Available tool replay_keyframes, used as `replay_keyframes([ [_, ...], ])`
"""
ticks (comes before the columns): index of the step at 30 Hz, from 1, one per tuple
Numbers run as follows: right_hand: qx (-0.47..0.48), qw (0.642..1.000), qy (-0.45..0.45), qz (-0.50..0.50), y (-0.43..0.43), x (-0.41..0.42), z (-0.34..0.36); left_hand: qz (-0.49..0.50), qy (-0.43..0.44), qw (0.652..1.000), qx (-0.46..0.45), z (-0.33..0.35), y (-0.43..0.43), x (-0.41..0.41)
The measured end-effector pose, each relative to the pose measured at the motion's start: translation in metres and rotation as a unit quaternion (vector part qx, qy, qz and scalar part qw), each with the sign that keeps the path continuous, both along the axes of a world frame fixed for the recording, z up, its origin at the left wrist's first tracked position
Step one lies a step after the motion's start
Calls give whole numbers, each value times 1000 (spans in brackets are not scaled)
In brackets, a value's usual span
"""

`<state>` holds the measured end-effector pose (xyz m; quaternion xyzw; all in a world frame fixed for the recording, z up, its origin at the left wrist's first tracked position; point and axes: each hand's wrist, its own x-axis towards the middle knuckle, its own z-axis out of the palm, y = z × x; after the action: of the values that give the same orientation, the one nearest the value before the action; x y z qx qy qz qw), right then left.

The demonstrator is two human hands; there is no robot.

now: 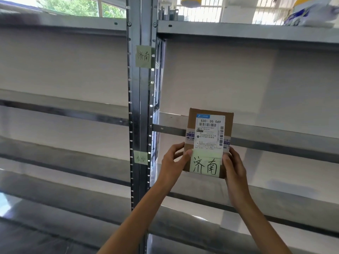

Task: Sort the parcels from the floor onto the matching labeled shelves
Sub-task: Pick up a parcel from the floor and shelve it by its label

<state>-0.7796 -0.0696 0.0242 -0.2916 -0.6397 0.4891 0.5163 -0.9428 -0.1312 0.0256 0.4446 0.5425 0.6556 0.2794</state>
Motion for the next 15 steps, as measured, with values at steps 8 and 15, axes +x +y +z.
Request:
replay_keyframes([
  [8, 11, 1000, -5, 24, 26, -36, 21, -3, 23, 999, 31, 22, 32, -40],
  [15, 3, 999, 43, 13, 61, -87, 47, -18, 30, 999, 37, 52, 72, -90],
])
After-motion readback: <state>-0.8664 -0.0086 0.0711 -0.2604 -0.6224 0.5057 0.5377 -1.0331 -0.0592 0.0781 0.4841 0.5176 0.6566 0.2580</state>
